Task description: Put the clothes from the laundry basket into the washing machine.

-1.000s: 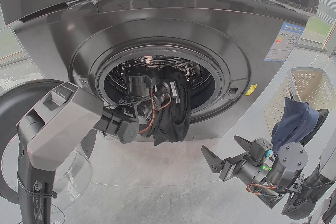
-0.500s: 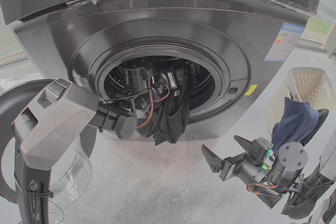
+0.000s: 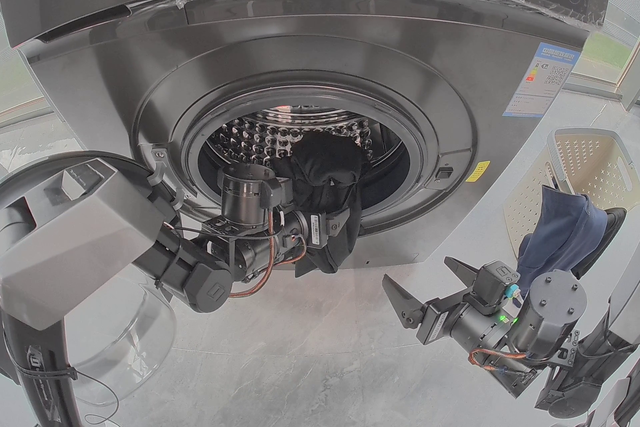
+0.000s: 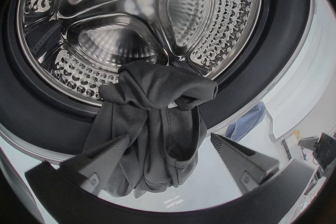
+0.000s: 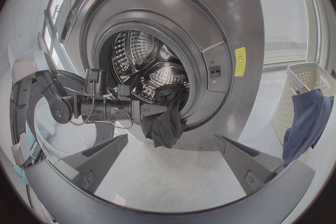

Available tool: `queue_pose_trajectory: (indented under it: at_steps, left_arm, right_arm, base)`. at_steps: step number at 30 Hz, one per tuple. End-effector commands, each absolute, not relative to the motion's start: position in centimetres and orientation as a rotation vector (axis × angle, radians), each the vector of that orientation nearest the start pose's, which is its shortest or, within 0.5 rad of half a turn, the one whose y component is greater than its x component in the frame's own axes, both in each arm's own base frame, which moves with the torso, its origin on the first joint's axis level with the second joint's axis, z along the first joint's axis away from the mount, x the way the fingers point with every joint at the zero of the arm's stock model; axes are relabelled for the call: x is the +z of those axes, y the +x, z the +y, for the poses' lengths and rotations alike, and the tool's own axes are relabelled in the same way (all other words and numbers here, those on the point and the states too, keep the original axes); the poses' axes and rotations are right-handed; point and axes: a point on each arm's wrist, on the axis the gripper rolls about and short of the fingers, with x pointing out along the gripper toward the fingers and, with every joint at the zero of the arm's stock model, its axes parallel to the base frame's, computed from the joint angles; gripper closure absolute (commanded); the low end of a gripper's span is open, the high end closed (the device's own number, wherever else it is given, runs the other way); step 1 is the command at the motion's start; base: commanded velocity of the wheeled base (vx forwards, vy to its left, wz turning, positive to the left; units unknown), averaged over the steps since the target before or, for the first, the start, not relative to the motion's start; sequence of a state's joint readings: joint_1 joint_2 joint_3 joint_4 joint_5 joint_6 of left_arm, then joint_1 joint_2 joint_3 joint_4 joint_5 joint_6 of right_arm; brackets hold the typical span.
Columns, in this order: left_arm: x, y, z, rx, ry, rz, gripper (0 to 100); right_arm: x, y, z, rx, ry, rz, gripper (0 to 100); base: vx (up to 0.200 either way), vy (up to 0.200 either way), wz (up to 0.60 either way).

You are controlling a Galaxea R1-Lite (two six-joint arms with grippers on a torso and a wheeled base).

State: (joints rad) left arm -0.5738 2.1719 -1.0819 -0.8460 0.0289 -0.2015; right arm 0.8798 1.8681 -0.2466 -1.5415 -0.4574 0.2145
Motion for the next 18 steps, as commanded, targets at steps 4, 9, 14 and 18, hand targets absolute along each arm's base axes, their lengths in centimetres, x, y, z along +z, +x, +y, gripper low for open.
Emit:
queue_pose_trajectory:
  at_steps: [4, 9, 14, 18]
  left_arm:
    - [8.2, 36.1, -23.1, -0.516, -0.102, 0.321, 100]
    - [8.2, 37.6, -23.9, -0.517, -0.123, 0.280, 100]
    - [11.6, 40.1, -24.8, -0.504, -0.212, 0.123, 100]
    - [14.8, 41.8, -25.1, -0.469, -0.312, -0.037, 100]
  right_arm:
    - [10.0, 17.0, 19.0, 0.417, 0.162, 0.109, 0]
    - [10.1, 17.0, 19.0, 0.421, 0.163, 0.108, 0]
    - [10.1, 17.1, 19.1, 0.421, 0.166, 0.104, 0]
    - [10.2, 17.1, 19.1, 0.421, 0.167, 0.103, 0]
  base:
    - [0.000, 0.000, 0.00]
    - [0.000, 0.000, 0.00]
    - [0.000, 0.000, 0.00]
    - [0.000, 0.000, 0.00]
